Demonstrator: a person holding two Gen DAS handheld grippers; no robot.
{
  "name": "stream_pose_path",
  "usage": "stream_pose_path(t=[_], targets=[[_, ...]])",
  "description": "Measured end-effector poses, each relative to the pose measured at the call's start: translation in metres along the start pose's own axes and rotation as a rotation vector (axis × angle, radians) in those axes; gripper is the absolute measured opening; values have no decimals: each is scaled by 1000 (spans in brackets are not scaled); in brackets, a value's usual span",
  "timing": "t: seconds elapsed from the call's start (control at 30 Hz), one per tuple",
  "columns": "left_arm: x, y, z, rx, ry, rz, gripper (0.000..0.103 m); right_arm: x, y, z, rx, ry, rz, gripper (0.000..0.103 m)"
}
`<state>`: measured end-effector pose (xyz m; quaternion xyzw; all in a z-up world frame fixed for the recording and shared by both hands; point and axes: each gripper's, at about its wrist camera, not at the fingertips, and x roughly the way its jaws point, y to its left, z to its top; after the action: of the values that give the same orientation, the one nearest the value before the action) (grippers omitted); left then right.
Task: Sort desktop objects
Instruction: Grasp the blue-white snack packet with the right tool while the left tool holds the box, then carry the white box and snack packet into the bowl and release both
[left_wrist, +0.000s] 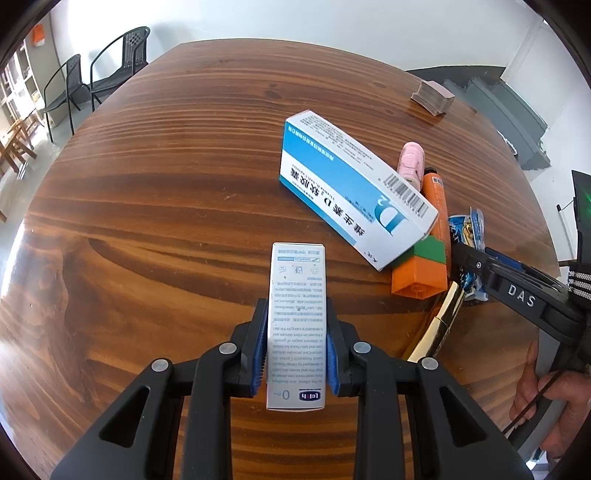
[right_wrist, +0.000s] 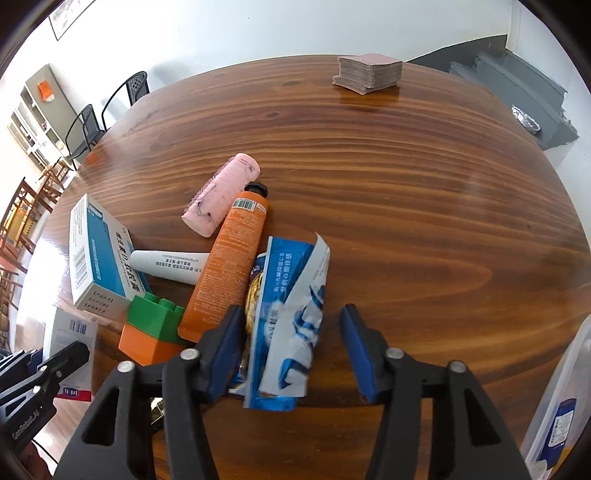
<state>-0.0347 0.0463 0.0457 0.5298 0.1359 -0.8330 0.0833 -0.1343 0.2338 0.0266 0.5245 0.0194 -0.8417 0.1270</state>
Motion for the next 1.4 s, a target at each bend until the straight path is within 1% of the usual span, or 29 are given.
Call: stream_pose_path(t=[0.17,0.33,0.67,0.8,1.17,1.3,1.4], targets=[[-9,-7,-6,11,-3,11,28,-7,-2,-12,-7,16,21,43],[-25,-19,-15,28,-24,17,28,-29,-13,-39,9,19,60,43],[-49,-65,-42,86,-49,-1,28,-74,-49,-86,57,10,91,43],[-58,-88,-51,111,-63,-8,28,-93,-65,-97,63,-10,99,43],[-75,-134,-71,139,-104,-24,28,-142,-105,-121,79,-84,104,43],[-72,-153,-77,154,-100,-59,28,-156,-125,-132,101,-106,87,43],[-65,-172,-80,182,-74,-87,28,-163,-143,-140,136,-116,72,43]])
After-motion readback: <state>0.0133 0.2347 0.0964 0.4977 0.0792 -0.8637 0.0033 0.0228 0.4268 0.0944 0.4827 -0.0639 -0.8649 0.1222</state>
